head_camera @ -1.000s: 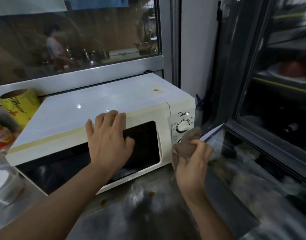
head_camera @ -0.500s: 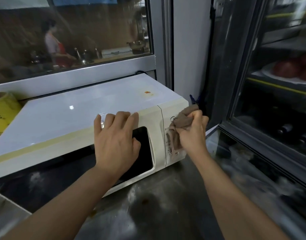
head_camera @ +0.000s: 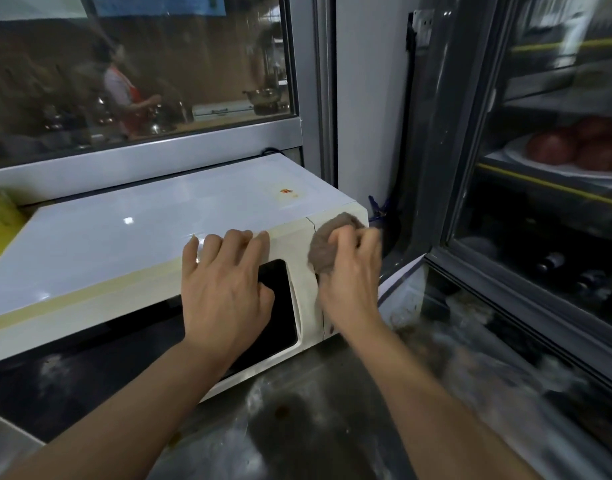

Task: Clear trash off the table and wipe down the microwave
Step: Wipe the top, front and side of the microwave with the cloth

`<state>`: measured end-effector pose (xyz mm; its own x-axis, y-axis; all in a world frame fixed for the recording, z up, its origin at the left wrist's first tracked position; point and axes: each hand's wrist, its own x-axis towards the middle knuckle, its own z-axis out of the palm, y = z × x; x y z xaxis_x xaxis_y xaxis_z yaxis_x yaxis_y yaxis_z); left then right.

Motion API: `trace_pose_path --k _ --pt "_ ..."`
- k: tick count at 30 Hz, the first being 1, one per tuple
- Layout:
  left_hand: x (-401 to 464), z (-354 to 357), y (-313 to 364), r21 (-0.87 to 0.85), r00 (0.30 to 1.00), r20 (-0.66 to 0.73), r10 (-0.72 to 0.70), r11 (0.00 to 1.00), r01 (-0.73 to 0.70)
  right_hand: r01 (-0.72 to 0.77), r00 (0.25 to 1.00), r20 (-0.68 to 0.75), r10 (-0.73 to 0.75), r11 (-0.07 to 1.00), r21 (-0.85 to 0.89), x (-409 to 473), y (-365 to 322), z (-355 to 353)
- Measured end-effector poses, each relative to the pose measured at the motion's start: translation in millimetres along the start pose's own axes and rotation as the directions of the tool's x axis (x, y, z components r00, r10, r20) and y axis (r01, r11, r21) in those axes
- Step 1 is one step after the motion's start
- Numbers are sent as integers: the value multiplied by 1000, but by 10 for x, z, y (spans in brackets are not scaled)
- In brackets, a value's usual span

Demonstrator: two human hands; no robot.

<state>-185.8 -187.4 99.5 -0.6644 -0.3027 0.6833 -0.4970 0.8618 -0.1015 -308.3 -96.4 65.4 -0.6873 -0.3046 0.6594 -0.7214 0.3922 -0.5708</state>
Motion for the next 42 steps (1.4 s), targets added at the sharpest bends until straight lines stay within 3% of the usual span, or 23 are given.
trace_pose_path --k 3,6,8,10,15,18,25,29,32,34,36,39,42 --pt "0 15 -21 5 999 -24 20 1000 -20 -157 987 -6 161 969 189 202 221 -79" --pt "1 23 -10 -6 999 -34 15 1000 -15 -406 911 105 400 815 414 357 526 -96" --pt "-8 30 -7 -6 999 -32 8 1000 -9 -500 865 240 441 789 356 270 736 -35" --pt "-26 50 -17 -4 999 -41 7 1000 -7 -535 842 261 473 797 280 36 809 77" --pt "-32 101 -34 10 999 -51 17 1000 -17 -392 919 55 391 884 254 -377 568 273" --pt "-33 110 -40 5 998 -54 14 1000 -14 -324 944 -19 331 934 149 -495 332 278" --pt "-34 128 -28 -2 998 -62 0 1000 -1 -161 986 53 159 986 37 -654 259 216" --pt "-38 135 -43 4 998 -60 26 1000 -26 -332 943 48 329 941 64 -452 419 194" --pt "-39 137 -43 8 998 -57 29 1000 -28 -528 847 56 529 822 213 -293 483 226" --pt "-41 140 -37 8 998 -53 26 1000 -26 -579 808 11 589 790 199 -230 502 231" --pt "-42 142 -36 0 998 -58 18 1000 -18 -518 846 -64 529 845 131 -308 426 249" --pt "-46 138 -23 -4 998 -65 6 1000 -6 -283 951 -103 292 954 98 -590 215 289" --pt "-44 148 -12 -5 997 -72 10 1000 -10 -164 971 -170 171 985 56 -742 148 355"
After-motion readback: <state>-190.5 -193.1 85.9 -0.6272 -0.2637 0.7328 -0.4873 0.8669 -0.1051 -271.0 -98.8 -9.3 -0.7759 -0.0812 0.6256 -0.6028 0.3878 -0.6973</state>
